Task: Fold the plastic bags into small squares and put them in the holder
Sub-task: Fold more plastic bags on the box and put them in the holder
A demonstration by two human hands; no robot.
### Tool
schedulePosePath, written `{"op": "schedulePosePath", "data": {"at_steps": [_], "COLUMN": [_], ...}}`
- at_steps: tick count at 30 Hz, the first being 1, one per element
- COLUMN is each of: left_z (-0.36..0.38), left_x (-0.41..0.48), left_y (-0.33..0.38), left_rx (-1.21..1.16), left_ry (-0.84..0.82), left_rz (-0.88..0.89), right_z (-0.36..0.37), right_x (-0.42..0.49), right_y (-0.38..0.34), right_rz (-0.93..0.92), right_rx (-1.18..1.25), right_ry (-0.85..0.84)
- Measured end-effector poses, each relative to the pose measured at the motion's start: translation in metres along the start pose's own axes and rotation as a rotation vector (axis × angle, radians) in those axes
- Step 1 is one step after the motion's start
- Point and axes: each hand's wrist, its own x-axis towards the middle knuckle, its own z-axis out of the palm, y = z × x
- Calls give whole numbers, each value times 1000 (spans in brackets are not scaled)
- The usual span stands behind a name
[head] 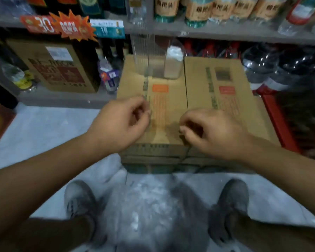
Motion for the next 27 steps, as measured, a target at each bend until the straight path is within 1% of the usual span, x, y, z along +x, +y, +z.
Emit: {"op": "schedulePosePath", "data": {"at_steps": [2,4,5,8,10,12,13,14,17,19,21,23,25,27], "left_z": [11,34,50,103,137,167,181,193,215,220,223,227,231,236], "left_x": [-45,-86,-104,-140,-156,-169,-175,-180,-186,-187,-188,-189,-188,-185], "left_y": [-1,-17,-30,-79,-107,-119,-122,-124,-130,-139,-149,-156,-162,-168], "left_rx": [25,26,34,154,203,224,243,278,480,571,611,624,604,582], "left_ry": [-153,-321,-410,-685,-800,-862,-870,-841,-713,-709,-740,-743,-723,-702], "left_rz": [85,69,11,-251,-382,-455,-478,-492,-527,-594,-628,-599,-583,-581], "right_z": [33,75,97,169,209,236,247,256,278,290,303,318,334,342], "right_x": [-34,-62,-73,-103,-118,-129,-133,-137,-139,-135,-123,-112,-108,-105], "right_y": [-10,-9,-4,23,40,53,58,62,59,51,43,41,43,47], "right_rz": [-57,-39,8,208,341,463,518,558,604,603,627,664,652,664], "right_rx": [17,24,28,24,15,31,59,97,227,284,290,268,188,185], "right_ry": [-80,-210,-304,-579,-691,-743,-748,-731,-635,-605,-597,-625,-725,-729]}}
